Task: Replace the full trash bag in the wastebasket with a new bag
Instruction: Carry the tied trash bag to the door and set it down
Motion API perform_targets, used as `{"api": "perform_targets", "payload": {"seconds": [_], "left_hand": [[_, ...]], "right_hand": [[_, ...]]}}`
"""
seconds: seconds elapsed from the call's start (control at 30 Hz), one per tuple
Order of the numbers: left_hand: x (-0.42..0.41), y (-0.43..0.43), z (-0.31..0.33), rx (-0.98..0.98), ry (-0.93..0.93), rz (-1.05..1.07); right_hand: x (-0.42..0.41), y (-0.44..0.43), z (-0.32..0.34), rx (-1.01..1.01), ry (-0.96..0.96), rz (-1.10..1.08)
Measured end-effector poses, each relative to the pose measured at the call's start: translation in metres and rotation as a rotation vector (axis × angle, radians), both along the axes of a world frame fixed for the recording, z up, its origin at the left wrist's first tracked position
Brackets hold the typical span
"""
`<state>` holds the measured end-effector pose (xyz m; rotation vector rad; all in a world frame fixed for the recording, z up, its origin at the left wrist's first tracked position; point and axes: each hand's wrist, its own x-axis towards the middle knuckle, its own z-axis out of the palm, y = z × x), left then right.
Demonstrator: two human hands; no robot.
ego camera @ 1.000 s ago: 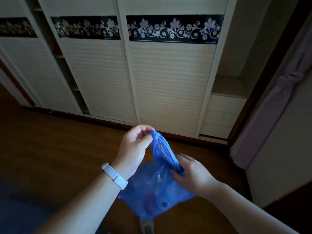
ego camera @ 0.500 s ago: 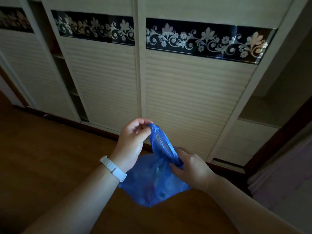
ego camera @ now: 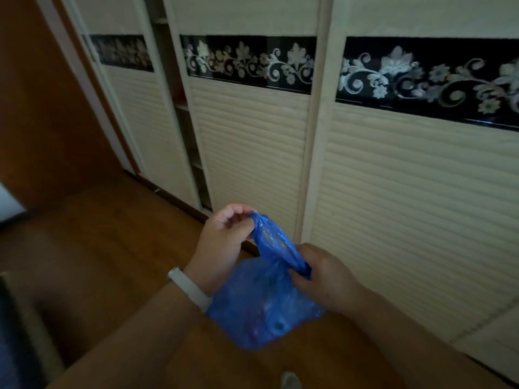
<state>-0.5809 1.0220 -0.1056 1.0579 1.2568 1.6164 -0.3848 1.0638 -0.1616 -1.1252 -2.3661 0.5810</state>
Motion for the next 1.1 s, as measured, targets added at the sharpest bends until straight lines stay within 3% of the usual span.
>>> {"api": "perform_targets", "payload": {"seconds": [0.37,0.77,1.1], "left_hand": [[-0.086,0.140,0.032,-0.026,0.137,0.327],[-0.243,0.164,0.006,-0.036,0.078,0.594],[-0.465,0.192,0.003,0.029,0.036,0.651]], "right_hand": [[-0.117,0.205,0.003,-0.123,0.067,0.328],[-0.300,0.258,-0.008,-0.195,0.029,0.608],[-0.510,0.296,0.005,-0.101,-0.033,0.651]]}}
